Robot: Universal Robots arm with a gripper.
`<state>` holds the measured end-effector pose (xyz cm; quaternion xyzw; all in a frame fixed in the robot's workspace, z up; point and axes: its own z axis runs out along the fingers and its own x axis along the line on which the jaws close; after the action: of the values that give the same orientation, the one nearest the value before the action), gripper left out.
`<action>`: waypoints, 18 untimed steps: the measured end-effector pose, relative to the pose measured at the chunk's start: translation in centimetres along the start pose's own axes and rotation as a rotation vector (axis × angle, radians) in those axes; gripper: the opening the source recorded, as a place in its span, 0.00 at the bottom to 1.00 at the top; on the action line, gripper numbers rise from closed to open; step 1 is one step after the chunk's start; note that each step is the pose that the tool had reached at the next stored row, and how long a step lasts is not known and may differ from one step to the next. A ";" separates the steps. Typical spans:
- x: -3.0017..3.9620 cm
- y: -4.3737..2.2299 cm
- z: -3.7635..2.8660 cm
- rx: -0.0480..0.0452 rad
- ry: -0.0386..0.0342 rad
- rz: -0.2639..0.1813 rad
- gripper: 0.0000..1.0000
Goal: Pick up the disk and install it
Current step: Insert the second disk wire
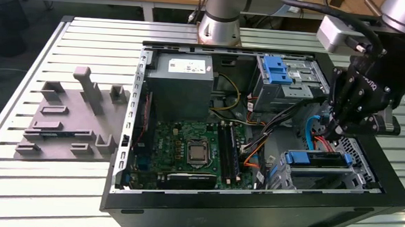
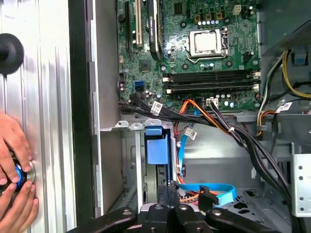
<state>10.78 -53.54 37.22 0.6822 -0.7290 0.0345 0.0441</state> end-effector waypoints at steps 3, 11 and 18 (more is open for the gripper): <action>-0.16 0.08 -0.40 0.0000 -0.0003 0.000 0.11; -1.08 0.20 -0.58 0.0000 -0.0006 0.000 0.11; -1.72 0.25 -0.91 0.0000 -0.0006 0.000 0.11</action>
<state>10.66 -51.72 37.93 0.6822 -0.7290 0.0343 0.0439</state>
